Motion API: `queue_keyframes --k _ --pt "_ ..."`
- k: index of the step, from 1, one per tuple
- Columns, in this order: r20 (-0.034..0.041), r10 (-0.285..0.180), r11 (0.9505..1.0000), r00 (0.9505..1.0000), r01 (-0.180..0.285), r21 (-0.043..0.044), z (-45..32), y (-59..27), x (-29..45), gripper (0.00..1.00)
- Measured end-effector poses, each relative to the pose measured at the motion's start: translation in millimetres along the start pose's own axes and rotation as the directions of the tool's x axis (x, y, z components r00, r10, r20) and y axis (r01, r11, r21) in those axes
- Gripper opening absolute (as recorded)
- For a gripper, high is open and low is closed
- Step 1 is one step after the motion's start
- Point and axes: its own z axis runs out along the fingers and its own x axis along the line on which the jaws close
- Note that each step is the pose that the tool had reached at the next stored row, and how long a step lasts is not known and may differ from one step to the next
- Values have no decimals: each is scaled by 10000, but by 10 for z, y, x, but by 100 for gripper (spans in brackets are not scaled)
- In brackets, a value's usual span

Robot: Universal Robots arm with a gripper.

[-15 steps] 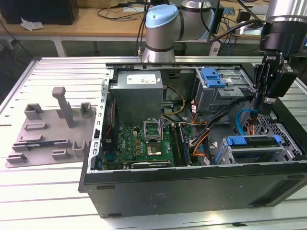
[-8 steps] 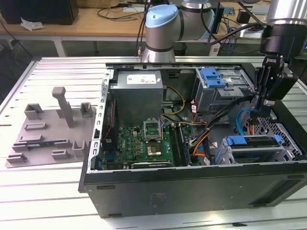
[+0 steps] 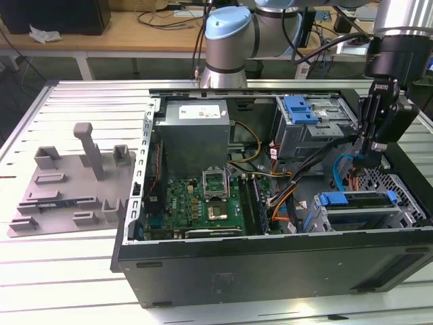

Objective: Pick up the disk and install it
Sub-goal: 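Insert the first disk wire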

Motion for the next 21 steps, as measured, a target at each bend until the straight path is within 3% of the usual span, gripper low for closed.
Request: queue_keyframes --k 9,18,20,21 --pt "-6 0 10000 10000 0 0 -18 47 -55 26" --pt "-37 -5 10000 10000 5 -5 -23 26 -69 26" --pt "-46 -5 10000 10000 5 -5 -23 21 -71 25" --pt "-49 -5 10000 10000 5 -5 -23 19 -71 18"
